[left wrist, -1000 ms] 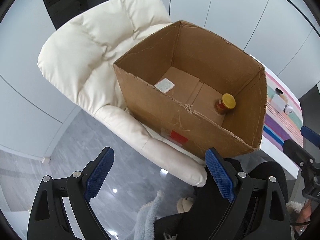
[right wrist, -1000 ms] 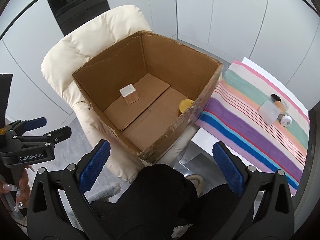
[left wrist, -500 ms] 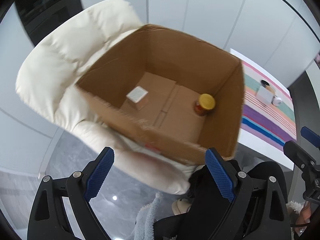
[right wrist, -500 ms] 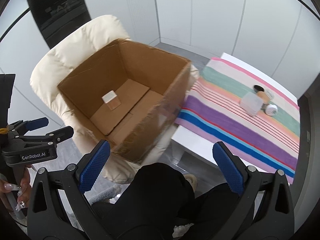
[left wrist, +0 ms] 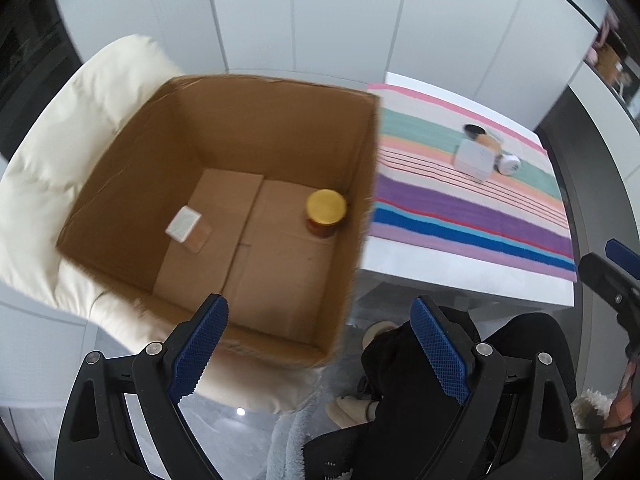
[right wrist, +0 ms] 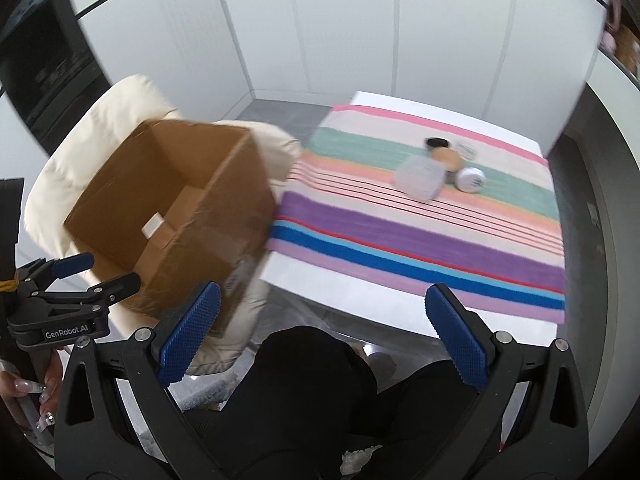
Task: Organize objects
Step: 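Move both open tools back over the striped cloth, then grasp the clear plastic container with the left tool while the right tool grasps the white compact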
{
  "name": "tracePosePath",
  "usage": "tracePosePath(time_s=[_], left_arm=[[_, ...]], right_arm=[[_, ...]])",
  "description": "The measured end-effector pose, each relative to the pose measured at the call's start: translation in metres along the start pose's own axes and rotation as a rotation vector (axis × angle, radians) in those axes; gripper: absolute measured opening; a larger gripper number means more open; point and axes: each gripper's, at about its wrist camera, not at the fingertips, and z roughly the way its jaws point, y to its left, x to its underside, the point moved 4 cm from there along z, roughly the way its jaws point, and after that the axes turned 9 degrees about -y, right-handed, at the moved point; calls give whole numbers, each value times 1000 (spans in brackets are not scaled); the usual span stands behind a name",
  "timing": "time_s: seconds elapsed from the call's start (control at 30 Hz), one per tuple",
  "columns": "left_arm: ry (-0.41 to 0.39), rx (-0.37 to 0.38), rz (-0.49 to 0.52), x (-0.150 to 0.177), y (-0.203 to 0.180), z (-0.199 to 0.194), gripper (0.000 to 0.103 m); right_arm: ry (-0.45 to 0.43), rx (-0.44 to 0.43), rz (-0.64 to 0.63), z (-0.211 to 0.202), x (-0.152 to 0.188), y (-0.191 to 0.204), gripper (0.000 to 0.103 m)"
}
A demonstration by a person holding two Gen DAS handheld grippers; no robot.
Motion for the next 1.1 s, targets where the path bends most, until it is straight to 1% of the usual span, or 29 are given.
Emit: tracePosePath(time_s=[0.2,0.37,0.5,0.7,0.87,0.97,1.07,1.1], left_arm=[[-1,44,45,-10,-35,8,94],[26,114,89,-16,-72,19,94],[41,145,142,-19,-103,26,93],[25,166,202,-27,-144,33,94],[37,167,210,-36,-162,47,94],[40,166,204,-45,-172,60,94],[41,176,200,-57,-184,78,94],[59,187,212,-61,-192,90,94]], right_arm=[[-3,56,75,-5,3,-48,103],[-7,97,119,-14,9,-81,103],[-7,127,162,-19,14,-107,103],[-14,158,197,-23,22,-139,103],[-60,176,193,-14,20,-160,103],[-64,181,168,-1,14,-168,103],[-74,165,155,15,7,-174,103],[-76,160,152,22,5,-176,103]])
